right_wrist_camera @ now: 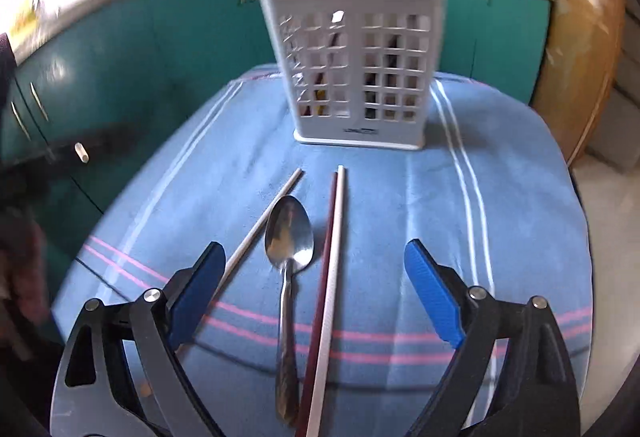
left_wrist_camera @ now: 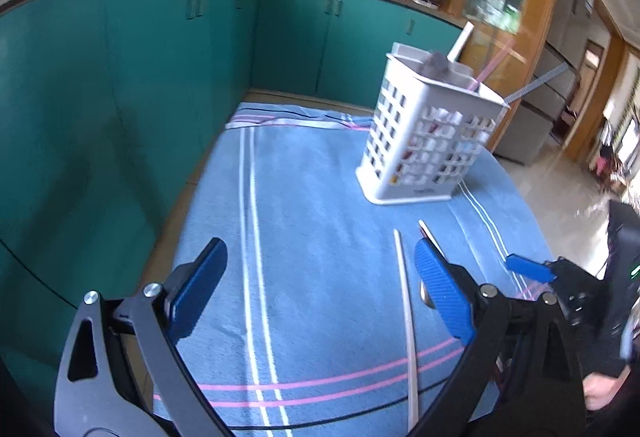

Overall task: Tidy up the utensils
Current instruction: 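Grasp the remaining steel spoon with the right gripper, then drop the spoon into the white holder and open the right gripper, then grasp a white chopstick with the left gripper while the right gripper grasps a light chopstick, then carry the white chopstick into the holder with the left gripper while the right carries its chopstick there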

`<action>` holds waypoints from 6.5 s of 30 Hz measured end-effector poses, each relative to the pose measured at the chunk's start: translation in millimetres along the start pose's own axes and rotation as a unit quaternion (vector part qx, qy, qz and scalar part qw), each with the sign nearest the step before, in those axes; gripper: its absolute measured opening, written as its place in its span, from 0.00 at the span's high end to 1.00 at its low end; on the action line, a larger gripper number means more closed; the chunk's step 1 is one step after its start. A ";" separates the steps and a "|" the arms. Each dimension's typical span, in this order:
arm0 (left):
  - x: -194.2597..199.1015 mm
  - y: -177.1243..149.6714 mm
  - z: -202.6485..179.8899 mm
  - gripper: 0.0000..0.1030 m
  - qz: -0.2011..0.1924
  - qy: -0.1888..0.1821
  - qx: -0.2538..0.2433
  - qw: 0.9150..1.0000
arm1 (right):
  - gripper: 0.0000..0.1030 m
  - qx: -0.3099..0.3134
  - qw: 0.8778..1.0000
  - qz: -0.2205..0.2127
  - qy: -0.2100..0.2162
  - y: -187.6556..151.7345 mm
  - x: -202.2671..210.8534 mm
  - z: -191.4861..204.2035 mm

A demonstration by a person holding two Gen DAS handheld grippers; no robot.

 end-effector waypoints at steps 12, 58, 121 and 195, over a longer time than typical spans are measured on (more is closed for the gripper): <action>-2.9 7.2 23.8 0.09 0.005 0.006 0.021 1.000 | 0.57 0.150 0.980 0.099 0.084 28.6 -59.1 17.5; -2.7 4.6 5.4 0.09 0.014 -0.026 0.019 0.999 | 0.98 -0.066 0.841 -0.418 -0.336 229.1 100.4 -107.4; -41.7 -2.7 -63.3 0.96 0.050 -0.043 -0.055 0.996 | 0.49 -0.045 0.998 -0.017 -0.029 10.5 14.2 -48.5; 96.1 299.7 -146.4 0.96 -0.184 -0.064 -0.101 0.976 | 0.96 -0.097 0.965 -0.240 0.037 317.5 248.3 -104.3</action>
Point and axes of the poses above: each gripper's, at about its wrist camera, not at the fingertips, and x roughly against the way its jaws point, z to its left, y to its top, the point moved 9 cm from there along -x, roughly the way its jaws point, and after that the axes turned 7 degrees about -y, right-handed, at the moved point
